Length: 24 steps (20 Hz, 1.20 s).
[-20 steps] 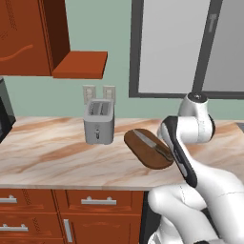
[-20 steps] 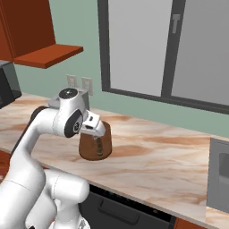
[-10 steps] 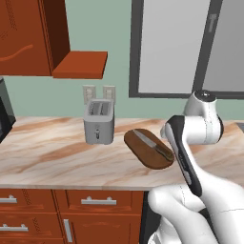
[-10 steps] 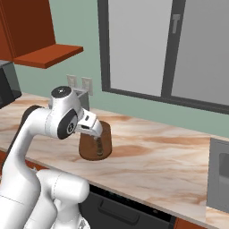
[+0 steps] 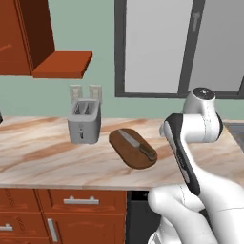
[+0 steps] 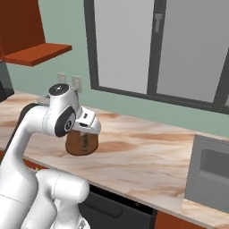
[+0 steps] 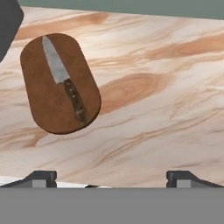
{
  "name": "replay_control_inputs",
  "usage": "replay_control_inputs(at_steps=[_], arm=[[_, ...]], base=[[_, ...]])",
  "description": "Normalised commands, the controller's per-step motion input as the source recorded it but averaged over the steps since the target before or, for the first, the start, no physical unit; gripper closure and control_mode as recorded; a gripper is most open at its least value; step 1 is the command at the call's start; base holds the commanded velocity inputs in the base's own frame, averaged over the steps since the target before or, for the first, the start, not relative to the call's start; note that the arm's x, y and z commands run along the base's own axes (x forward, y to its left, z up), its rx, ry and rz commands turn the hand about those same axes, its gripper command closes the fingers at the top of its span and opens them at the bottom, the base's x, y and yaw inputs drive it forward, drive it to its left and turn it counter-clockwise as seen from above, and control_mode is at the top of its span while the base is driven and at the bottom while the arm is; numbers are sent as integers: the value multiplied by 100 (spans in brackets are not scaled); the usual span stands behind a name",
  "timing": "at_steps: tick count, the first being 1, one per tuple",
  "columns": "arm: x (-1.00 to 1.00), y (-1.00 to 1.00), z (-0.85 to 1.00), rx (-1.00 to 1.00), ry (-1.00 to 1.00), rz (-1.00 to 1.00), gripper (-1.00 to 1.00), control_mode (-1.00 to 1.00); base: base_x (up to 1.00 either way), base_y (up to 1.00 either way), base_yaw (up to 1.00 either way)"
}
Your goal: Pick up the knife from the drawer and place it on the cutting board. Then place the meat from the plate to the cutting board.
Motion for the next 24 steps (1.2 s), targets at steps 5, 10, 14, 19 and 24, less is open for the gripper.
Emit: replay_control_inputs(at_steps=[5,10,14,19,24], arm=[[0,0,0,0,0,0,-100,100],[0,0,0,0,0,0,-100,100],[0,0,0,0,0,0,-100,100],[0,0,0,0,0,0,-100,100],[0,0,0,0,0,0,-100,100]], base=[[-25,-100,-2],[-42,-100,-5],[-44,-100,-7],[-22,-100,-11],[-19,-100,-13]])
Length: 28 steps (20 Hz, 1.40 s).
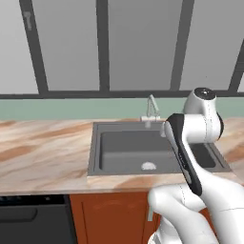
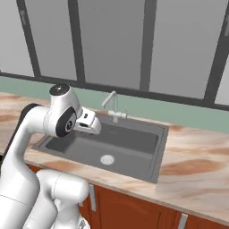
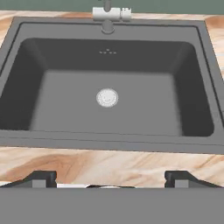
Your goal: Pick up the knife from the drawer and place it on the cutting board. Then place the meat from the plate to the cutting board.
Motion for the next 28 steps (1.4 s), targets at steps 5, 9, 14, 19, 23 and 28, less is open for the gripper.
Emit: replay_control_inputs(at_steps=[5,9,14,19,23,28], arm=[[0,0,0,0,0,0,-100,100],[0,0,0,0,0,0,-100,100],[0,0,0,0,0,0,-100,100],[0,0,0,0,0,0,-100,100],[0,0,0,0,0,0,-100,100],[0,0,0,0,0,0,-100,100]], base=[[-8,-100,-7],[0,-100,-4],[0,-100,-13],[10,-100,-12],[4,-78,-6],[33,-7,-15]])
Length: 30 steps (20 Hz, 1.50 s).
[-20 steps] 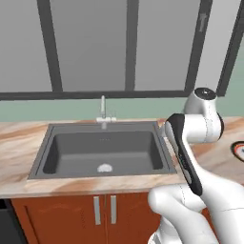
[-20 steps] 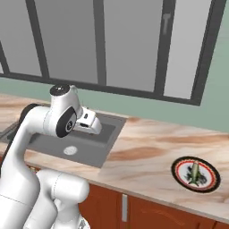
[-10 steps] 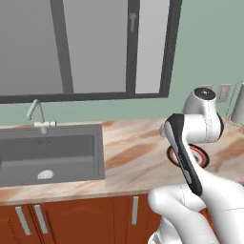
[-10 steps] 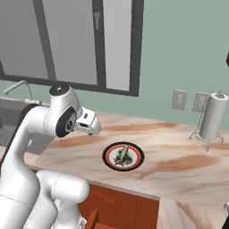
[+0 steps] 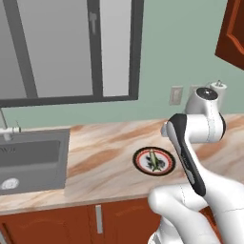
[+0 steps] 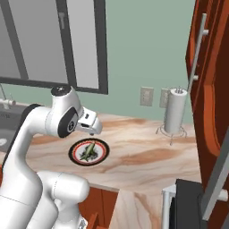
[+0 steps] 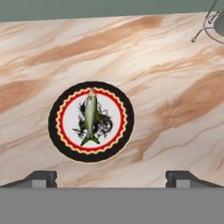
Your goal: Pick up the knife from the drawer and place it on the cutting board. Then place the meat from the plate to the cutting board.
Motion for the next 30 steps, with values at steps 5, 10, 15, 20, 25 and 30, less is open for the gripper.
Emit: replay_control_inputs(at_steps=[5,10,15,20,25,30], arm=[[0,0,0,0,0,0,-100,100],[0,0,0,0,0,0,-100,100],[0,0,0,0,0,0,-100,100],[0,0,0,0,0,0,-100,100],[0,0,0,0,0,0,-100,100],[16,0,-12,0,3,-1,-100,-100]], base=[[44,68,-9],[25,11,0],[22,18,-2],[19,38,-18],[20,32,-20],[11,7,-6]])
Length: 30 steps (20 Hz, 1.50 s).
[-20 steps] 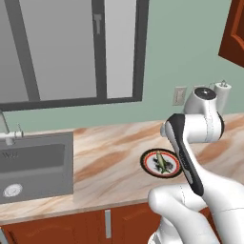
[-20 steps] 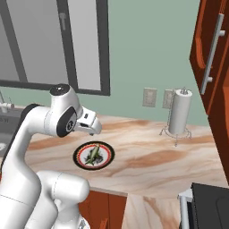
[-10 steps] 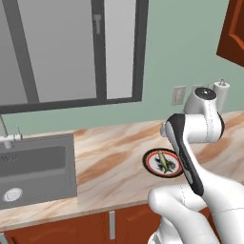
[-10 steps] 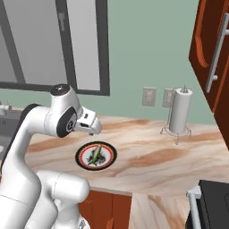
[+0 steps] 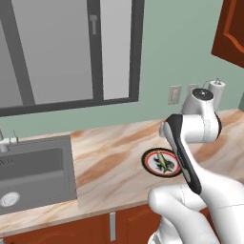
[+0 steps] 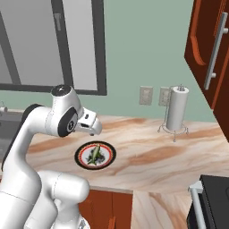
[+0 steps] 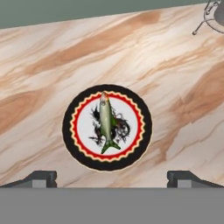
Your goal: Pick up the knife from the drawer and place it on the cutting board. Then place the meat from the plate to the cutting board.
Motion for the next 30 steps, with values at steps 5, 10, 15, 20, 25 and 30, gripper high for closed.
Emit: replay_control_inputs(at_steps=[5,10,15,20,25,30], arm=[[28,0,-13,0,5,0,-100,-100],[9,1,-22,0,5,3,-100,-100],[0,0,-19,0,3,1,-100,-100],[1,0,-23,0,3,0,-100,-100],[0,0,-26,0,3,0,-100,-100],[0,0,-24,2,0,0,-100,-100]], base=[[0,0,0],[0,0,0],[0,0,0],[0,0,0],[0,0,0],[0,0,0]])
